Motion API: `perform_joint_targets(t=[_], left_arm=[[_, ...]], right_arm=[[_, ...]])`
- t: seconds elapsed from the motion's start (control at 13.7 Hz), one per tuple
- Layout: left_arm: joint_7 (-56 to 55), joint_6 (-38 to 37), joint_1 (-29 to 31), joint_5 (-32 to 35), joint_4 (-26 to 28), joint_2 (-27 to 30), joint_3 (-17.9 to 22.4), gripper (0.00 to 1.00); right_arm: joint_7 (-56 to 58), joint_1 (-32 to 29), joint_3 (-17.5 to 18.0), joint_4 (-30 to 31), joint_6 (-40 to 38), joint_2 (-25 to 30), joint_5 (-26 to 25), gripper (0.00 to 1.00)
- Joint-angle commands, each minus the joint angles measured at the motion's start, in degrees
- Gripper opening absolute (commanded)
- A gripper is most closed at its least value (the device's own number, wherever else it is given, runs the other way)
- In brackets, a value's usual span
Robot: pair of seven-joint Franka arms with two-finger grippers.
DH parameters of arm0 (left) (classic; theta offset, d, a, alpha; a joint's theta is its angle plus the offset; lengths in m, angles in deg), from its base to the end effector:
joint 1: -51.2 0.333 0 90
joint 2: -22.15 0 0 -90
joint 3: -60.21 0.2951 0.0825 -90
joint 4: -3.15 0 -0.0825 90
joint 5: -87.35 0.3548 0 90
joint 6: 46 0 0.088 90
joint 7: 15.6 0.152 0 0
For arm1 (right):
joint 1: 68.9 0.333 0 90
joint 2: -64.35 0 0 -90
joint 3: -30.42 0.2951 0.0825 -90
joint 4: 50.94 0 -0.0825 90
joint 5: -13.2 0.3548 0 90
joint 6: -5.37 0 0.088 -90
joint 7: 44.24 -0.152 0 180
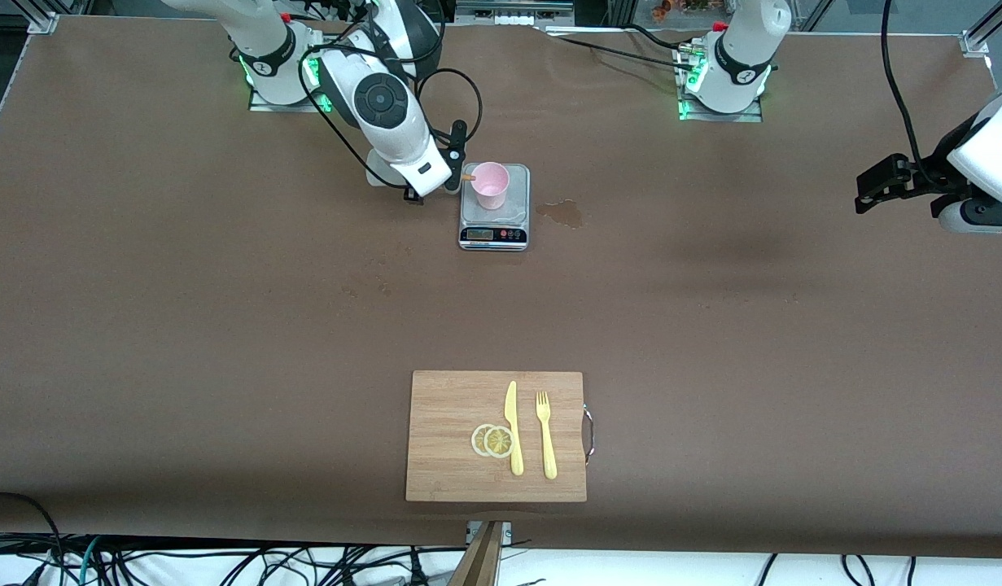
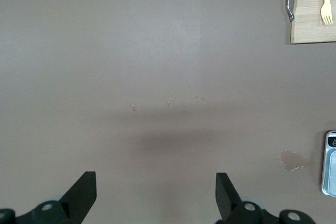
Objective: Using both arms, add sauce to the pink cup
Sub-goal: 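Tilt the bottle nozzle into the pink cup and squeeze sauce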
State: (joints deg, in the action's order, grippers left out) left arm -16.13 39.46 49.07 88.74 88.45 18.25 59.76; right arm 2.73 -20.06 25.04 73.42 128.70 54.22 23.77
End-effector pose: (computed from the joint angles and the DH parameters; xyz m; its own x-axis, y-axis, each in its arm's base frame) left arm 0.5335 -0.0201 0.5519 0.9973 -0.0338 -0.0650 -0.0354 -0.9991 -0.0243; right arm 0.3548 0.3553 0.2542 0.1030 0.9934 -0.0511 0.9684 -0.1119 -0.2229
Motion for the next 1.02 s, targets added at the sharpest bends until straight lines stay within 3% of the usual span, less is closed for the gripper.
perform_joint_targets(t=[0.0,0.95], left_arm=[[-0.17,-0.83,0.02,0.89,-0.57,0.38,-0.51,1.0],[-0.44,-0.21,-0.16,0.63,-0.66,-0.32,-0.33,1.0]], right_arm=[[-2.48,0.29,0.02,-1.48,-2.13,-0.6,-3.0,0.12],[-8.12,2.66,0.63,-6.66,-7.84,-3.32,-6.7,0.12]])
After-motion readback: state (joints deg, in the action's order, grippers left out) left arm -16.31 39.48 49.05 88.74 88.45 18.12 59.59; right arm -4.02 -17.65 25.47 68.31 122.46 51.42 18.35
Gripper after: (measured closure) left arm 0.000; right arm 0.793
